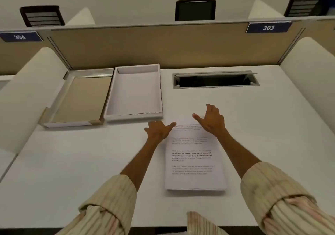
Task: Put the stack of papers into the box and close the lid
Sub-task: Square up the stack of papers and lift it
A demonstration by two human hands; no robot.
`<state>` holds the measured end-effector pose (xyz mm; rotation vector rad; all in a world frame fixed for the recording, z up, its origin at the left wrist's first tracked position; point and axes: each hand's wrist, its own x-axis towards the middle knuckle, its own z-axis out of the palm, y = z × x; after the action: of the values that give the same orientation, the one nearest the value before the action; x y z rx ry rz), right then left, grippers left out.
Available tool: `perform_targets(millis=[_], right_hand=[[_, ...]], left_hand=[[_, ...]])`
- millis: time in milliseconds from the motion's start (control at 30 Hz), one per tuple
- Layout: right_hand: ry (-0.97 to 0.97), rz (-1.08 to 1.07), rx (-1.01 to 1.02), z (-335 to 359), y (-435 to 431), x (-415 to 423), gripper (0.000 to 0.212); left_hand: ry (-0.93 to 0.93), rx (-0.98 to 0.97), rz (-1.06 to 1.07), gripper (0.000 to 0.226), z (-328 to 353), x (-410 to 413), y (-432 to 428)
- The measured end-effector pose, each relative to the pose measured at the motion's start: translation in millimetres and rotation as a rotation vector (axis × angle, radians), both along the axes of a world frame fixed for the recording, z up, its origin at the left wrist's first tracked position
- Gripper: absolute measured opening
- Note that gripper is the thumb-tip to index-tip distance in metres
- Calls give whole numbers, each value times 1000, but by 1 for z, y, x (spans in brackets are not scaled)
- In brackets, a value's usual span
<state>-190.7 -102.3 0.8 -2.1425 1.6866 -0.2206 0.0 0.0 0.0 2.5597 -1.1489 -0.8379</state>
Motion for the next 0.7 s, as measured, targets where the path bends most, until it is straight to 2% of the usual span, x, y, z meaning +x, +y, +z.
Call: perform_targets(millis=[133,267,600,700], right_hand=[[-14,-88,68,-19,16,-4,95],[-66,-128,70,-32,26,-3,102],[-105,-175,11,-57,43,4,100],[-111,-176,-7,-60,44,4,98]], left_hand=[[167,37,92,102,-4,-16,4],[274,-17,152,100,-12,-28,0],[249,45,296,83,-14,-48,-10],[257,87,304,86,-8,-40,-13]])
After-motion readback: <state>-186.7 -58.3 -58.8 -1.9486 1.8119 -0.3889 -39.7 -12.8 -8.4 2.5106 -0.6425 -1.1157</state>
